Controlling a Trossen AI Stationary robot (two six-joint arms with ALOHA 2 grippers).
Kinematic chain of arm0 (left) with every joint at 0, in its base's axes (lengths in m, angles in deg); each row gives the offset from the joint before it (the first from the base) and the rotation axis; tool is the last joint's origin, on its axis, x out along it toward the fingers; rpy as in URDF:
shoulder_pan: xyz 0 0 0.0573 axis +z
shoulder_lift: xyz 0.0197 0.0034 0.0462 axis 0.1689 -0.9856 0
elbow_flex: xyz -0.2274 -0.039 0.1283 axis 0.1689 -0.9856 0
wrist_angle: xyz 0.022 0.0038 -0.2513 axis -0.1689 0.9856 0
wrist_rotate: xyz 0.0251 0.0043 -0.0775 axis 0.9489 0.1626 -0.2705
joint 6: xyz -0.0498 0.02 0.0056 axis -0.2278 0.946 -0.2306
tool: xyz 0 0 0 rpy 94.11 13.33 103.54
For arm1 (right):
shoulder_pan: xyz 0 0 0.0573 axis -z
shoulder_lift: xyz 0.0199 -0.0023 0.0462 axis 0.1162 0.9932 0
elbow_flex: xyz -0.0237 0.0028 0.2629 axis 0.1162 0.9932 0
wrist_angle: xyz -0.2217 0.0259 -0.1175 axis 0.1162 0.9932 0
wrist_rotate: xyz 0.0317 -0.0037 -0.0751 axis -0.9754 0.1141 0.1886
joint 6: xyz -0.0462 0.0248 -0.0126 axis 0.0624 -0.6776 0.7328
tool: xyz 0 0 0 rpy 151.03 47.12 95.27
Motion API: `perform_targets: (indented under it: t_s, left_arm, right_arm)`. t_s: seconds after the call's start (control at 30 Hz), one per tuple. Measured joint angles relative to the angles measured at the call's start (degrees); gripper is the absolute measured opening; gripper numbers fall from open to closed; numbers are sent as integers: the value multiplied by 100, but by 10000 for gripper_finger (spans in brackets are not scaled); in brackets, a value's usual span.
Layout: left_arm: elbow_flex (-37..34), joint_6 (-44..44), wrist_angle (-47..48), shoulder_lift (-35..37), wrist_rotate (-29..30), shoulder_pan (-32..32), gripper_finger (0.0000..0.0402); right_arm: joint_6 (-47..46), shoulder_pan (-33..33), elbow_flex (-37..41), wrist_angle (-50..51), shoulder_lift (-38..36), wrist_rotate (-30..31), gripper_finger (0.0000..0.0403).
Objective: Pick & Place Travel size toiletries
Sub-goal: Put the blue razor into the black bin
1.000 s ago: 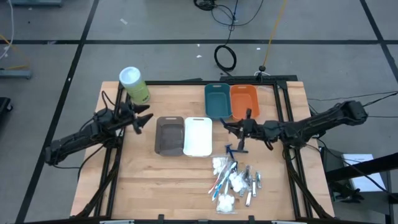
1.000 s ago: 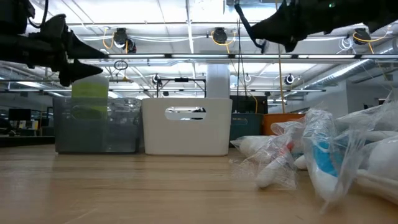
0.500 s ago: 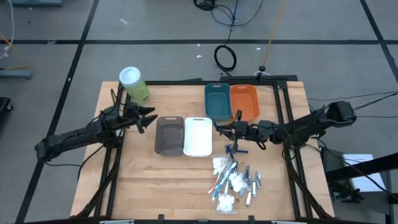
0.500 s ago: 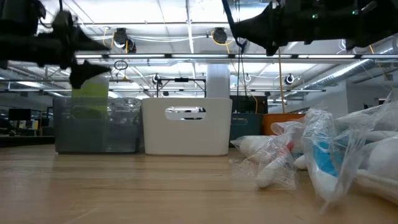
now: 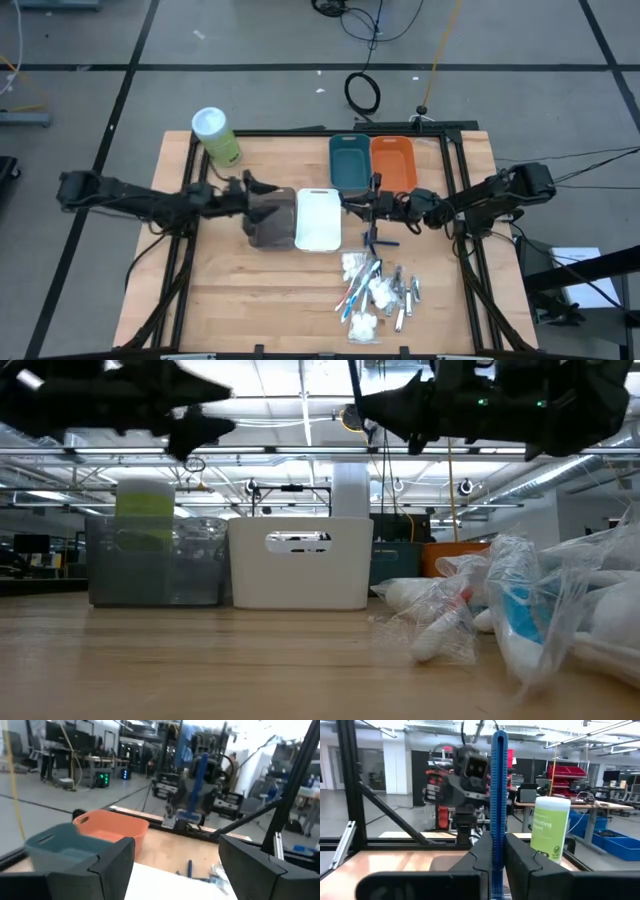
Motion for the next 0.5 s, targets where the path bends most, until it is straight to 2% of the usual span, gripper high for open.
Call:
perform_targets:
  t_s: [0.13, 0.3, 0.5]
  left_arm:
    - [907, 591, -8, -972, -102, -157, 285]
    - [1753, 1126, 14, -1820, -313, -209, 285]
    - [2426, 1371, -21, -2523, -567, -209, 285]
  right_arm:
    - [1, 90, -303, 24, 293, -424, 19]
    - [4, 100, -584, 33, 472, -842, 19]
    - [4, 98, -607, 102, 498, -887, 19]
